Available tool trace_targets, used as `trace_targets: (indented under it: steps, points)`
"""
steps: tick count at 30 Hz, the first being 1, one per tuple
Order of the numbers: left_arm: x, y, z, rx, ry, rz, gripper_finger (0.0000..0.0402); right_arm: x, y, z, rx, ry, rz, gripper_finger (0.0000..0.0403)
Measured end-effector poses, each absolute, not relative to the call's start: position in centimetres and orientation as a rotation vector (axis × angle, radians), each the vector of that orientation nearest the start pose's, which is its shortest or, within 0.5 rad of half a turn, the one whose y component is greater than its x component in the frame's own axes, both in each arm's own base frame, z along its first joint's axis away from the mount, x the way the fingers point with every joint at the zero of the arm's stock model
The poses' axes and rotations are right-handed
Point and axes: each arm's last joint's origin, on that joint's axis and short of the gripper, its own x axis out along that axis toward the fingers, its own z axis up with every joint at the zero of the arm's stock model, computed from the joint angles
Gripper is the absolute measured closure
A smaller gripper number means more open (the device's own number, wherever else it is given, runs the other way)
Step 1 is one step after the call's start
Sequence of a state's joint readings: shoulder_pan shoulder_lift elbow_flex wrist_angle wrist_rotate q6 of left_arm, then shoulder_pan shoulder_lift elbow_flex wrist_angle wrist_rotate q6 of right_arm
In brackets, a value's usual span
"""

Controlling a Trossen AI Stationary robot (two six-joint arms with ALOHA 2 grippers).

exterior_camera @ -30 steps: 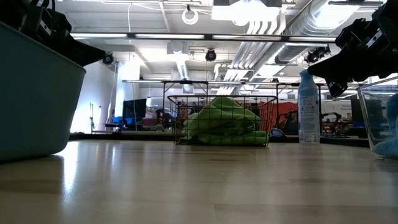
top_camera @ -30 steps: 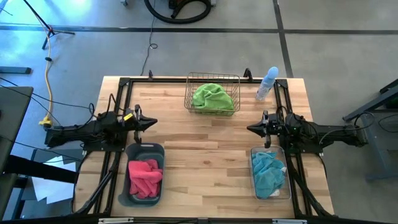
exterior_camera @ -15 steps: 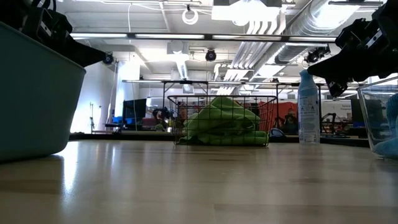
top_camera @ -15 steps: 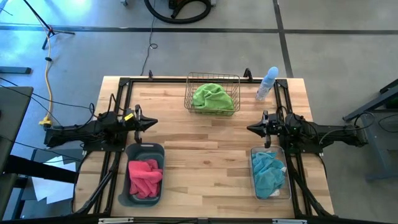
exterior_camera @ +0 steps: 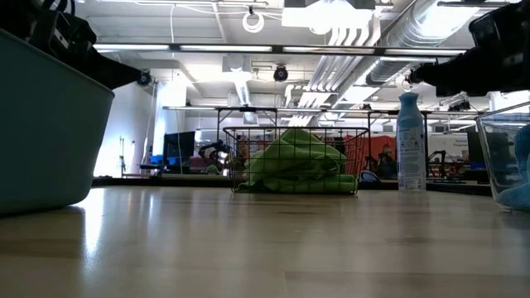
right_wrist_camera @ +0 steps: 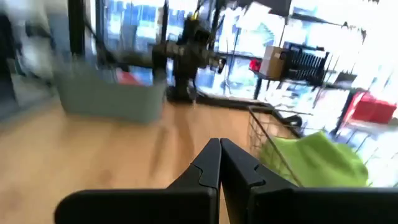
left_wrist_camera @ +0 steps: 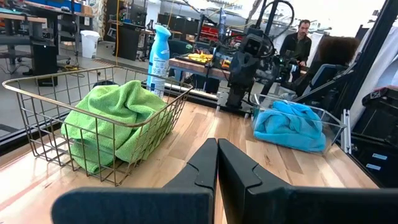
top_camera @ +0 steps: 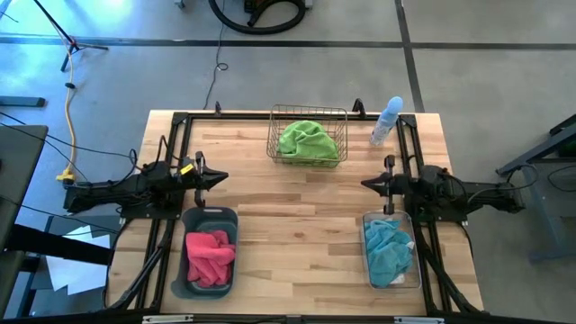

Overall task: Sort microfiber towel by color & place in baskets
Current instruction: Return to Home Position

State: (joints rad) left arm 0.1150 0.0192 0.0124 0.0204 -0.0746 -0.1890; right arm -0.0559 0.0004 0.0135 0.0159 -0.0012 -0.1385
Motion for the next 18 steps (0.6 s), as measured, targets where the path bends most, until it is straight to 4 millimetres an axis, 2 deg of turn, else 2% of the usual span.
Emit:
trace_targets:
  steps: [3, 5, 10, 18]
  points:
    - [9.73, 1.34, 16.79, -0.188, -0.029, 0.186, 0.0401, 9.68, -0.52, 16.79, -0.259, -0.008, -0.053, 0.0402]
    - [9.73, 1.33, 16.77, -0.188, -0.027, 0.186, 0.0402, 9.69, -0.49, 16.80, -0.219, -0.010, -0.050, 0.0402]
    - [9.75, 1.34, 16.77, -0.188, -0.026, 0.186, 0.0401, 9.68, -0.49, 16.80, 0.012, -0.016, -0.049, 0.0402]
    - [9.75, 1.34, 16.77, -0.188, -0.026, 0.186, 0.0401, 9.71, -0.49, 16.77, 0.026, -0.013, -0.046, 0.0402]
